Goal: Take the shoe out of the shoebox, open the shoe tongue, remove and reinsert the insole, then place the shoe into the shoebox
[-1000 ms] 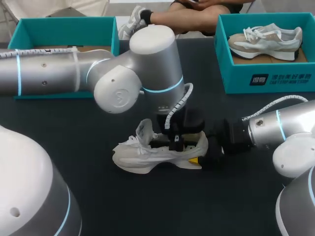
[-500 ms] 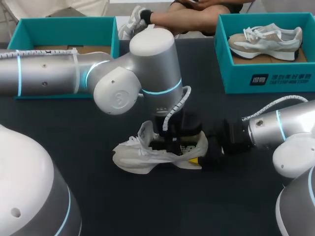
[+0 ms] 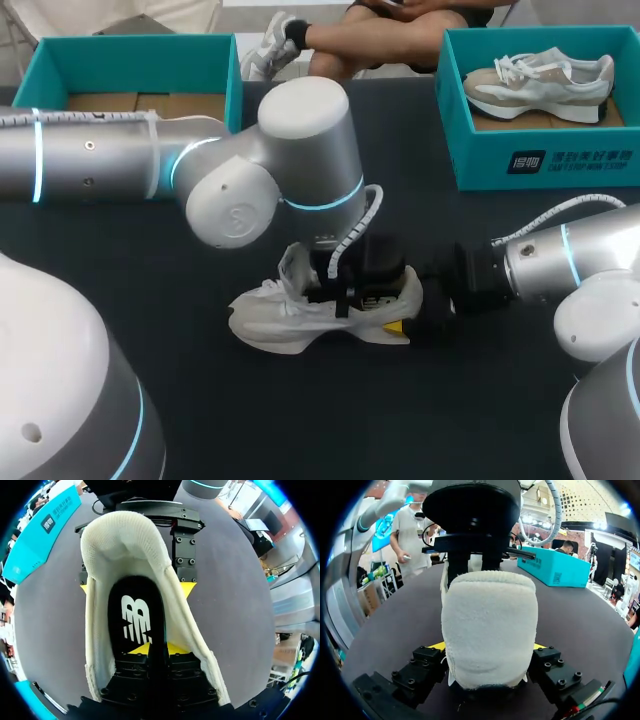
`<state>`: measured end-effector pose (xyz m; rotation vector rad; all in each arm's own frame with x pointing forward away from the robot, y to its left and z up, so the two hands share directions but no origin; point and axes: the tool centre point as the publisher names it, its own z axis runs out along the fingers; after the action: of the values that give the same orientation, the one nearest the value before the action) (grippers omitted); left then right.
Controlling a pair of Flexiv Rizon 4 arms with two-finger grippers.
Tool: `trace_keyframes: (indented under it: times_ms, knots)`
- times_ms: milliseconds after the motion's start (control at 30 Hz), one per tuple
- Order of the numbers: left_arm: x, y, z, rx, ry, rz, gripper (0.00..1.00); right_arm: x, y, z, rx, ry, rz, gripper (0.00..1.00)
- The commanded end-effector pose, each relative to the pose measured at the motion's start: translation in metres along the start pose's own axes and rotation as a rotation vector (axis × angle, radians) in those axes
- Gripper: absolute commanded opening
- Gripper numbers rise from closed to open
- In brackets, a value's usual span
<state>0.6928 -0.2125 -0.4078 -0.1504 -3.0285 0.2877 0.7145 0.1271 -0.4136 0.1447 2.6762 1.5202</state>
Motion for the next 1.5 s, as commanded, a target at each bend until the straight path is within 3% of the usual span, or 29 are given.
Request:
trace_keyframes:
  times_ms: [33,700,1100,1500]
  knots:
    - [0.001,0.002,0.023,-0.012,-0.002,-0.009,0.00,-0.001,-0.003,0.005,0.005,-0.003,0.002,0.00]
    - [0.001,0.021,-0.039,-0.014,0.052,-0.110,0.00,-0.001,-0.003,0.005,0.005,-0.003,0.002,0.00]
    - [0.000,0.031,-0.077,0.065,0.116,-0.136,0.00,-0.001,-0.003,0.005,0.005,-0.003,0.002,0.00]
    - [0.000,0.019,-0.090,0.121,0.151,-0.115,0.00,-0.001,-0.003,0.005,0.005,-0.003,0.002,0.00]
